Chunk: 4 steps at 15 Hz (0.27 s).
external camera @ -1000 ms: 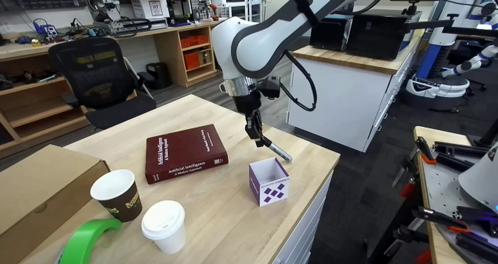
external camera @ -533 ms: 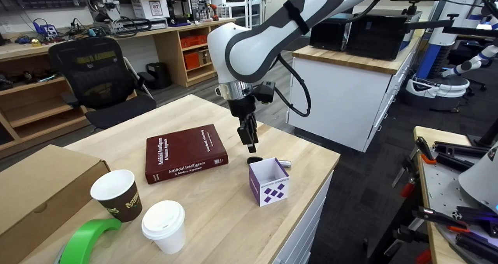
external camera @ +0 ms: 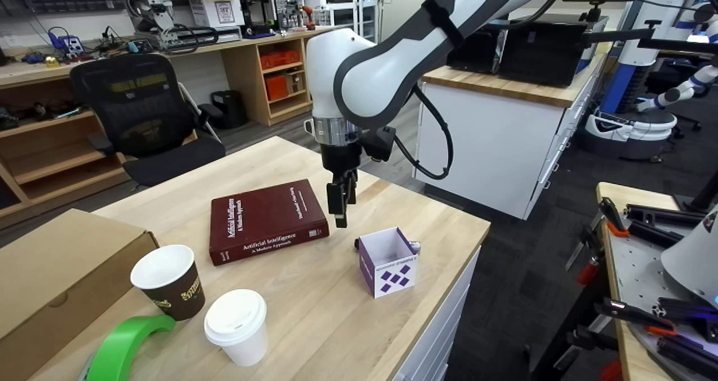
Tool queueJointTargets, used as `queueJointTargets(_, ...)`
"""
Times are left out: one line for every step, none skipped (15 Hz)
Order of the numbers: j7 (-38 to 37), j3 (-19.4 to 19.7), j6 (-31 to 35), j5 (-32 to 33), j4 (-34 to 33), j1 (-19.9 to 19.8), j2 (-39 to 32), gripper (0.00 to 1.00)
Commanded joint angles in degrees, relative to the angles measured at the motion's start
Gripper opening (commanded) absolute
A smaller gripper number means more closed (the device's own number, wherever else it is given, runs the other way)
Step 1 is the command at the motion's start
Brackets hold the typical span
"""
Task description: Put the marker on the table
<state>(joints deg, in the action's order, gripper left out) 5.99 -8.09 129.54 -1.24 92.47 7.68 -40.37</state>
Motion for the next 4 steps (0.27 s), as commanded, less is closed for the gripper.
queueJointTargets(-0.6, 0.0, 1.2, -0.4, 1.0, 0.2, 0.6, 1.00)
queueJointTargets(-0.6, 0.0, 1.5, -0.4, 1.4, 0.2, 0.8, 1.00)
queueJointTargets(-0.6, 0.0, 1.5, -0.4, 1.3, 0.2, 0.7, 1.00)
queueJointTargets(-0.6, 0.0, 1.5, -0.4, 1.3, 0.2, 0.6, 1.00)
